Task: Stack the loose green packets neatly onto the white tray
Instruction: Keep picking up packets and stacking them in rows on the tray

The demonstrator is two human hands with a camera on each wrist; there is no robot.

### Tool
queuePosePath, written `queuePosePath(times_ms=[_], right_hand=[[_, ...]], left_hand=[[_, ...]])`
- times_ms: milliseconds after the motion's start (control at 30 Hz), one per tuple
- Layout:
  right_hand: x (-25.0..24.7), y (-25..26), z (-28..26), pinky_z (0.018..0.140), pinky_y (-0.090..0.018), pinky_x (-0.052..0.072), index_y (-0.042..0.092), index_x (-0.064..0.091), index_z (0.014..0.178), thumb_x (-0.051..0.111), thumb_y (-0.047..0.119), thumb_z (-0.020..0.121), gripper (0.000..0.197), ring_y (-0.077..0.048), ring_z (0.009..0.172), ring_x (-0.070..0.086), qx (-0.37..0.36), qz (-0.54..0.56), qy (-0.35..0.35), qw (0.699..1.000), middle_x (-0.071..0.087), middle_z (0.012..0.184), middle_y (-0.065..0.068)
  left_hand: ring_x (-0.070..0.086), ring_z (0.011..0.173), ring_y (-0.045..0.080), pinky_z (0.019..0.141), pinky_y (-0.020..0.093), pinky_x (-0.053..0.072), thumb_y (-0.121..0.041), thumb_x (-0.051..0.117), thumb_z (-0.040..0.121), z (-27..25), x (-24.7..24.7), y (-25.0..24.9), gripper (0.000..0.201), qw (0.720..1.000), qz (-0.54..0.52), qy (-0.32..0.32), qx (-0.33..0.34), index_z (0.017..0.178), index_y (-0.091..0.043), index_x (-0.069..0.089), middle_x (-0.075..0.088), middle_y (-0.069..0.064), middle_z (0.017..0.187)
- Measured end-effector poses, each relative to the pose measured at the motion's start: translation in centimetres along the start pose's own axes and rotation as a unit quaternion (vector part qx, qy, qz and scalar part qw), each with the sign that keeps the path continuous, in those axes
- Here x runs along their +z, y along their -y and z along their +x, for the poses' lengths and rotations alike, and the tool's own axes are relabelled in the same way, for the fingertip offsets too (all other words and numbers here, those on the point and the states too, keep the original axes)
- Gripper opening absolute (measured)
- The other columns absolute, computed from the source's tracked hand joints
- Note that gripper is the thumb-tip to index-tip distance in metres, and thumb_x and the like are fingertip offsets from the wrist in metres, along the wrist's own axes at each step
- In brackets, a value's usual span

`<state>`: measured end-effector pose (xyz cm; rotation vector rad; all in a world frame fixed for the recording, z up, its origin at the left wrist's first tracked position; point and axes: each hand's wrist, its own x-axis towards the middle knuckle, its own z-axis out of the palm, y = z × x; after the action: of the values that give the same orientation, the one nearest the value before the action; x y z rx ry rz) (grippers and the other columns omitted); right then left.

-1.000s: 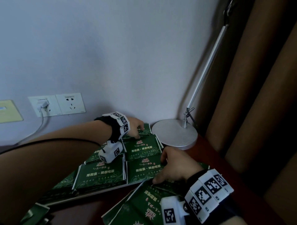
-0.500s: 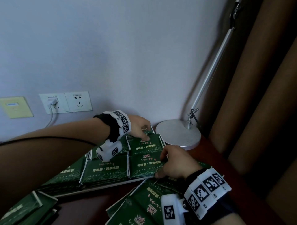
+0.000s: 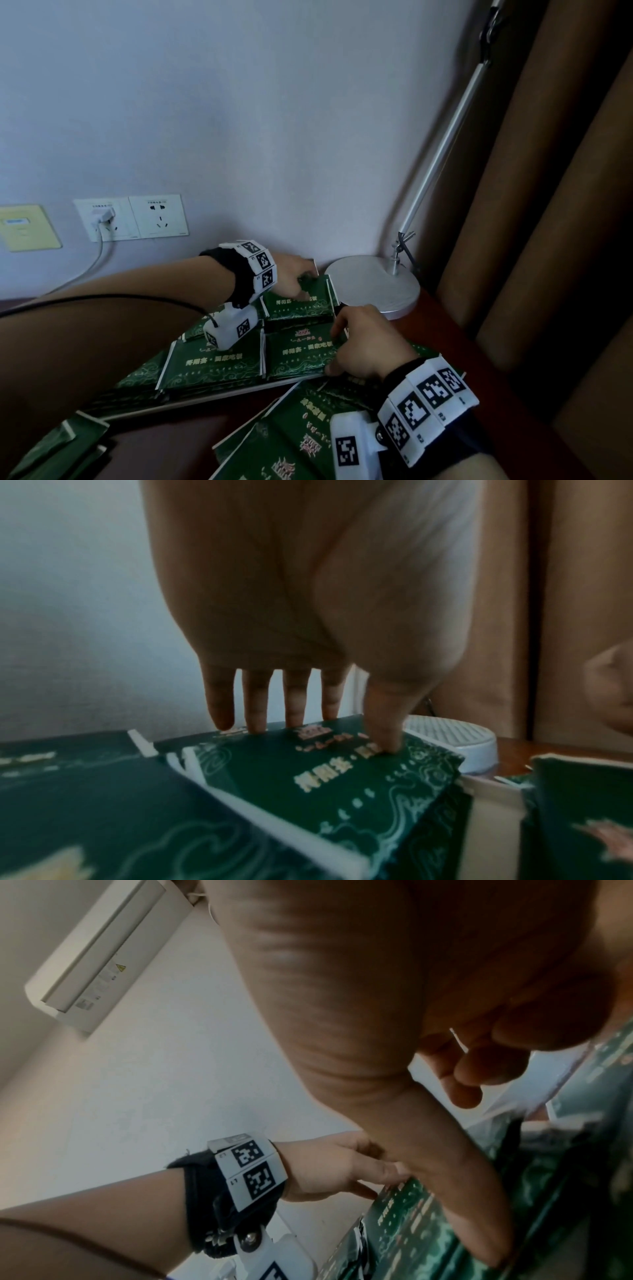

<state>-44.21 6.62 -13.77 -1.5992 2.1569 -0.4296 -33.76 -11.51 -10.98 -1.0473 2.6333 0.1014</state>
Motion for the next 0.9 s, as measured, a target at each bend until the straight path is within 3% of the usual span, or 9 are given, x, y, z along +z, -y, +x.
queuePosePath(times_ms=[100,167,300,367,500,567,667,800,900], right_hand=[[0.1,-0.1,0.1,0.078,-0.028,0.048,0.029,0.059,0.098,0.090,0.025,0.063,0.047,-0.021,0.100,0.055,0.003,0.001,0.008,1.000,0.042,0.117,0.000],[0.1,-0.2,0.1,0.081,-0.029,0.049,0.028,0.061,0.102,0.090,0.027,0.063,0.049,-0.020,0.102,0.054,0.005,0.001,0.011,1.000,0.042,0.117,0.000],[0.0,-0.2,0.1,0.083,-0.030,0.050,0.027,0.061,0.104,0.090,0.027,0.063,0.050,-0.021,0.103,0.055,0.004,-0.001,0.013,1.000,0.043,0.119,-0.001],[0.0,-0.1,0.1,0.086,-0.031,0.052,0.027,0.062,0.104,0.090,0.027,0.063,0.050,-0.020,0.103,0.055,0.003,-0.003,0.013,1.000,0.044,0.120,-0.001],[-0.1,0.0,-0.1,0.086,-0.030,0.051,0.027,0.063,0.103,0.090,0.028,0.063,0.048,-0.019,0.104,0.054,0.004,-0.003,0.011,1.000,0.044,0.120,0.000],[-0.2,0.0,-0.1,0.084,-0.029,0.049,0.026,0.063,0.103,0.089,0.027,0.064,0.048,-0.019,0.105,0.054,0.004,-0.002,0.010,1.000,0.045,0.119,-0.001],[-0.3,0.1,-0.3,0.083,-0.029,0.049,0.025,0.064,0.104,0.089,0.025,0.065,0.046,-0.019,0.104,0.055,0.004,-0.004,0.011,1.000,0.047,0.119,-0.001],[-0.4,0.1,-0.4,0.080,-0.029,0.053,0.017,0.069,0.107,0.087,0.023,0.069,0.043,-0.015,0.094,0.057,-0.004,-0.007,0.011,1.000,0.056,0.103,0.001],[-0.4,0.0,-0.4,0.078,-0.029,0.054,0.014,0.072,0.105,0.087,0.023,0.069,0.040,-0.016,0.090,0.059,-0.006,-0.005,0.014,1.000,0.065,0.105,-0.002]], left_hand=[[0.045,0.133,0.022,0.110,0.038,0.039,-0.067,0.067,0.078,-0.1,0.3,0.0,0.094,1.000,-0.017,0.022,0.003,0.153,-0.024,0.029,0.041,0.002,0.152],[0.048,0.131,0.021,0.109,0.038,0.041,-0.069,0.074,0.070,-0.1,0.3,-0.1,0.104,1.000,-0.001,0.019,0.011,0.152,-0.022,0.031,0.044,0.001,0.149],[0.059,0.110,0.017,0.095,0.032,0.050,-0.057,0.081,0.066,-0.2,0.5,-0.4,0.088,0.999,0.022,0.010,0.021,0.140,-0.023,0.048,0.061,-0.001,0.127],[0.061,0.103,0.019,0.090,0.033,0.052,-0.051,0.079,0.071,-0.2,0.7,-0.4,0.080,1.000,0.021,0.000,0.022,0.139,-0.022,0.047,0.064,0.001,0.118],[0.055,0.119,0.022,0.100,0.037,0.048,-0.056,0.071,0.076,-0.6,0.7,-0.3,0.093,1.000,0.004,0.006,0.013,0.152,-0.024,0.028,0.054,0.004,0.138],[0.054,0.121,0.021,0.103,0.037,0.047,-0.062,0.073,0.071,-0.6,0.8,-0.4,0.100,1.000,0.002,0.008,0.018,0.152,-0.026,0.027,0.052,0.002,0.140],[0.055,0.117,0.021,0.100,0.037,0.049,-0.059,0.078,0.067,-0.3,1.2,-0.5,0.106,1.000,0.011,0.010,0.019,0.152,-0.025,0.025,0.055,0.004,0.135],[0.051,0.126,0.021,0.104,0.036,0.046,-0.052,0.080,0.070,0.0,1.3,-0.6,0.109,1.000,0.009,0.023,0.010,0.156,-0.027,0.017,0.049,0.005,0.145],[0.046,0.133,0.020,0.109,0.034,0.041,-0.051,0.078,0.075,-0.7,0.1,-1.1,0.104,0.999,-0.019,0.045,0.004,0.157,-0.027,0.018,0.042,0.002,0.152]])
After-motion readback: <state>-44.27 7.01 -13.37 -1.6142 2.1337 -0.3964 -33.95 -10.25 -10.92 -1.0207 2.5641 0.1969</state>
